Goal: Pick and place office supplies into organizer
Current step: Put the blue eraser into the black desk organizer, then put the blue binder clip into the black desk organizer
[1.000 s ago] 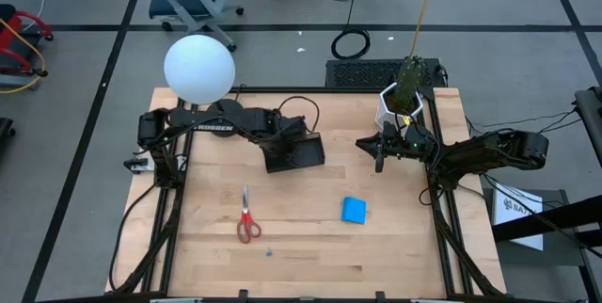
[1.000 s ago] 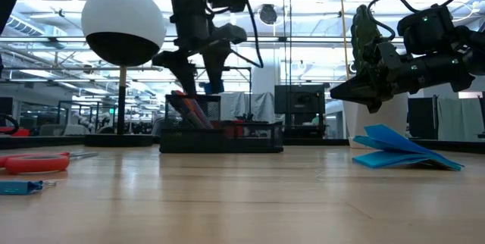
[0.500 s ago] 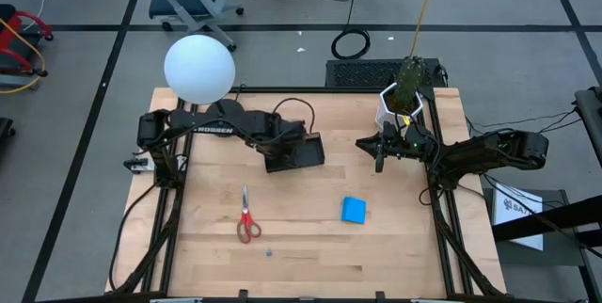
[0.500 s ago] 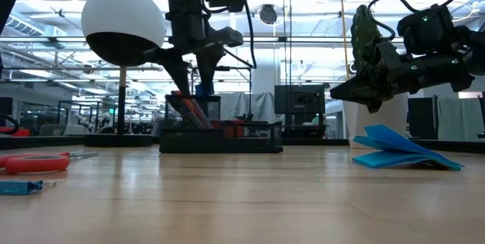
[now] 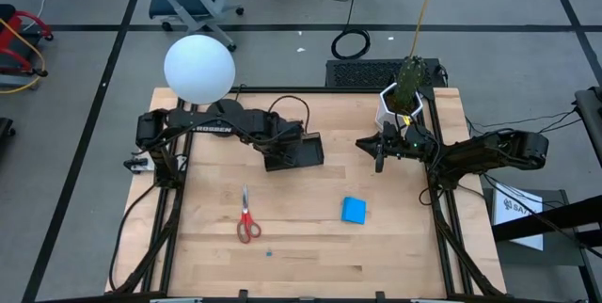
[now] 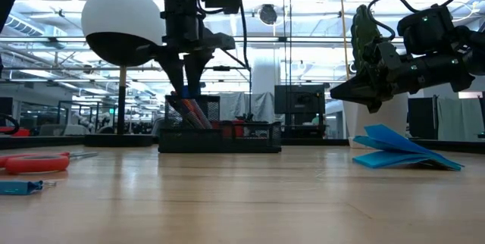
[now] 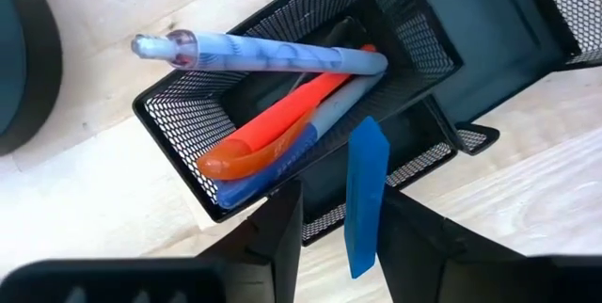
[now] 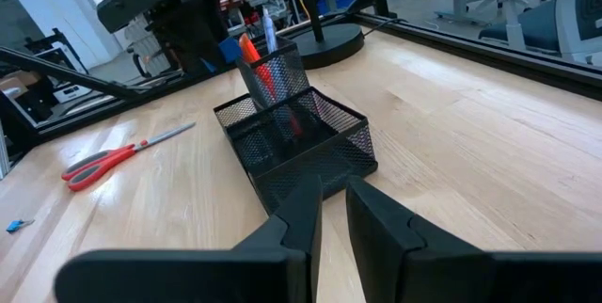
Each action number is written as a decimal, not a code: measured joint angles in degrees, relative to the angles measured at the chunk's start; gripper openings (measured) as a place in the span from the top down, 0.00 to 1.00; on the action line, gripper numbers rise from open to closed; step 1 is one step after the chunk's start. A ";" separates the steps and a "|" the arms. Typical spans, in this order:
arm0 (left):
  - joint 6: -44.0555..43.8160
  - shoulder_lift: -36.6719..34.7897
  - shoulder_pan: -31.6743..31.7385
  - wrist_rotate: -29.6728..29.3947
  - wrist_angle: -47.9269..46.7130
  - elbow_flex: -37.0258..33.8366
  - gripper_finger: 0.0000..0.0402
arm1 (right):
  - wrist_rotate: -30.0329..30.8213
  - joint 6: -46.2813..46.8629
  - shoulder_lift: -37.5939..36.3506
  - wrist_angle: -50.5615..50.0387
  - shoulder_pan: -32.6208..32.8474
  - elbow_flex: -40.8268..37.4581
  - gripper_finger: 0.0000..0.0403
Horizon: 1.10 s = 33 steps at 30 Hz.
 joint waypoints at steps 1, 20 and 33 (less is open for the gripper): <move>0.07 0.00 0.02 -0.02 -0.02 0.00 0.68 | 0.01 -0.01 0.00 -0.01 -0.02 0.02 0.88; 1.22 2.02 -0.13 2.98 1.00 -0.07 0.68 | 0.00 -0.01 0.00 0.26 0.00 0.00 0.88; -0.04 -7.50 -5.89 7.49 4.38 -0.04 0.68 | 0.00 0.00 0.00 0.23 0.00 0.00 0.88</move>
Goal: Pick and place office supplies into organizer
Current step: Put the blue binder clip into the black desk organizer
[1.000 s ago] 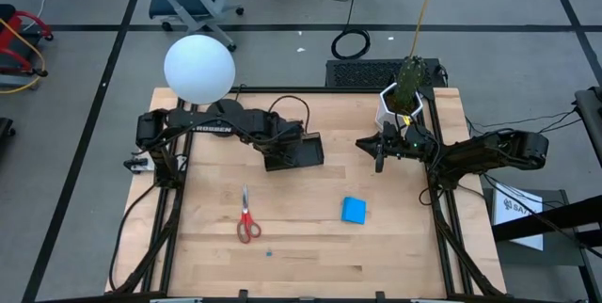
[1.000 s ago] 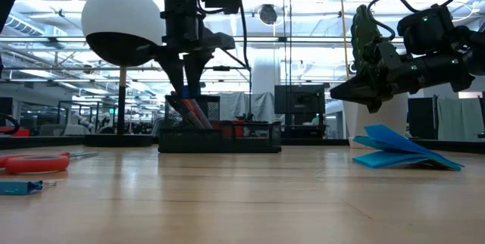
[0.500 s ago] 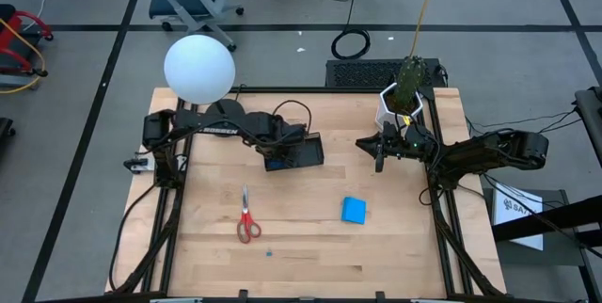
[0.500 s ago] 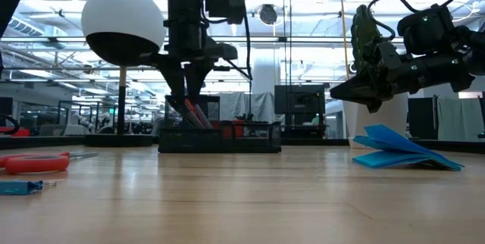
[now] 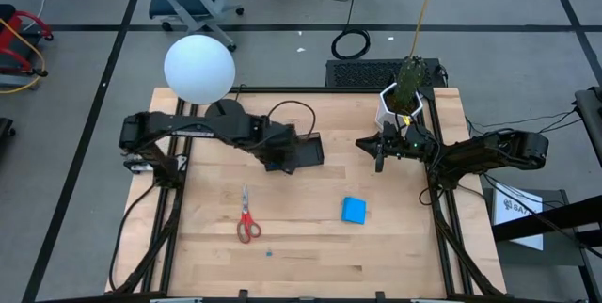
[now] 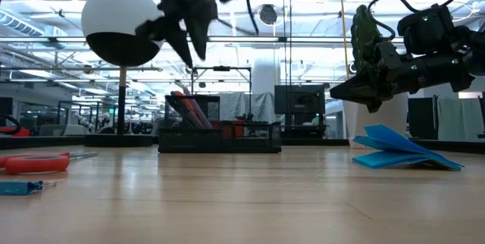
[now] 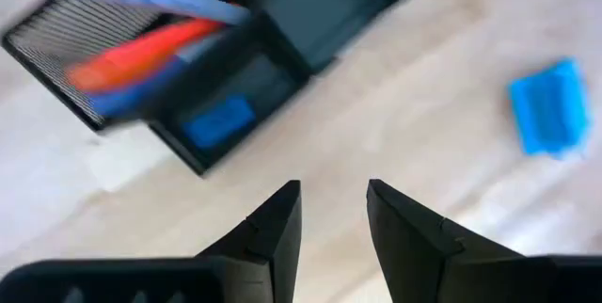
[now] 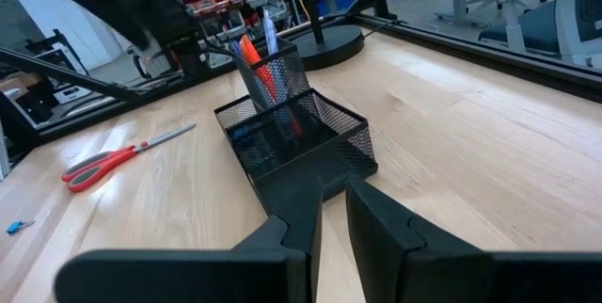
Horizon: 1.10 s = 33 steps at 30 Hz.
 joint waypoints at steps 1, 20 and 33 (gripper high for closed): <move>-0.72 -0.55 -0.98 0.22 0.67 0.00 0.68 | 0.00 -0.01 0.00 0.03 -0.01 0.01 0.88; -29.29 0.09 -21.97 -0.16 5.33 -0.04 0.68 | 0.00 -0.02 0.00 0.01 -0.02 0.00 0.88; -55.06 10.51 -31.50 2.13 11.23 0.02 0.68 | 0.00 0.00 0.02 0.08 -0.02 0.02 0.88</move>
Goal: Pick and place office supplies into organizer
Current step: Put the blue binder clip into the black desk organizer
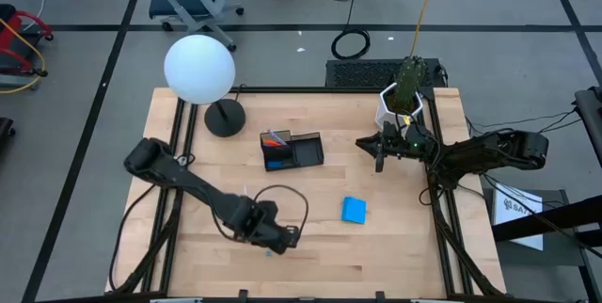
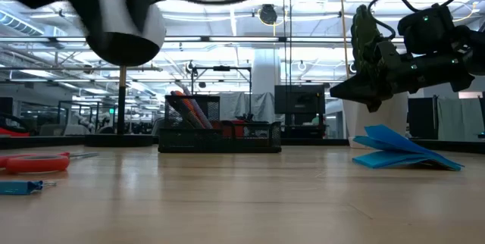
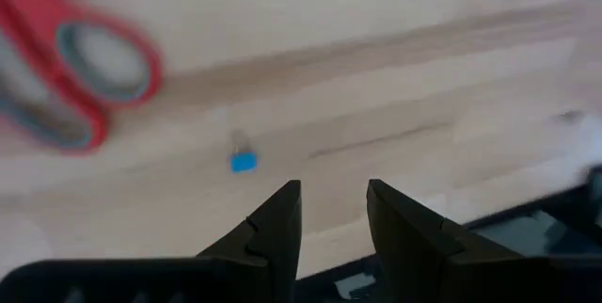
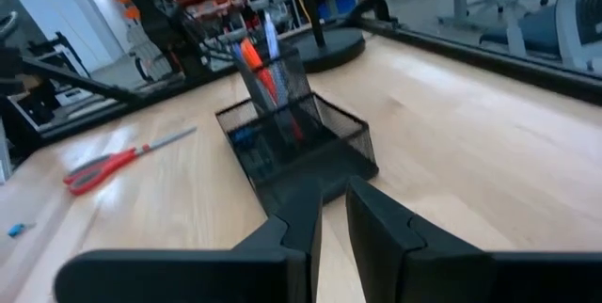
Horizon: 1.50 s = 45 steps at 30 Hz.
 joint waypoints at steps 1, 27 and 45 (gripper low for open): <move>-1.74 0.80 -0.42 0.17 0.50 0.00 0.68 | 0.02 0.00 0.00 -0.24 0.01 -0.02 0.88; -9.03 10.49 -2.18 4.38 -3.95 3.74 0.68 | 0.02 0.00 -0.02 -0.09 0.00 -0.02 0.88; -8.92 13.51 -2.98 6.93 -3.30 3.78 0.68 | 0.00 0.00 -0.02 -0.07 0.02 0.00 0.88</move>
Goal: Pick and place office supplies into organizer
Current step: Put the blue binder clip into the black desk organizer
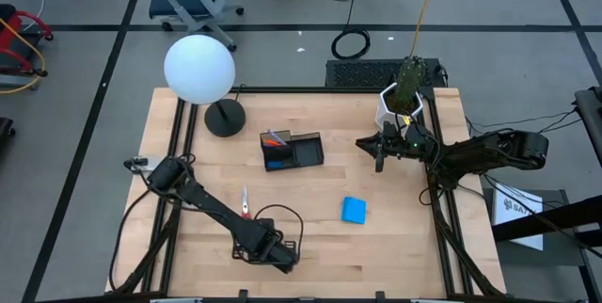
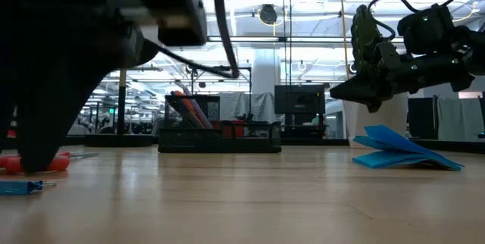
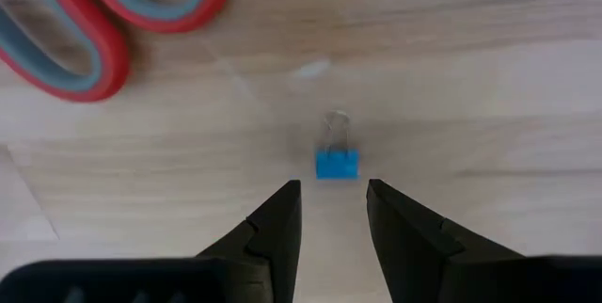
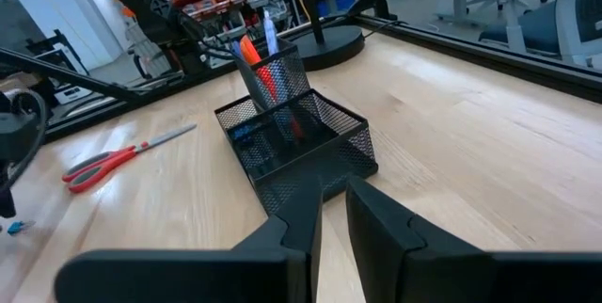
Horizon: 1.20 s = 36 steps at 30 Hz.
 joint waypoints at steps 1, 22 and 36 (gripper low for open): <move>0.06 0.41 -0.02 -0.07 -0.14 0.00 0.68 | 0.00 0.00 0.00 -0.02 -0.02 0.00 0.88; 1.77 1.68 1.20 -1.41 -0.24 0.04 0.68 | 0.01 0.00 0.00 0.09 -0.01 0.00 0.88; 1.47 1.98 0.59 -0.13 0.72 -0.35 0.71 | 0.02 -0.01 0.00 0.13 -0.02 -0.01 0.88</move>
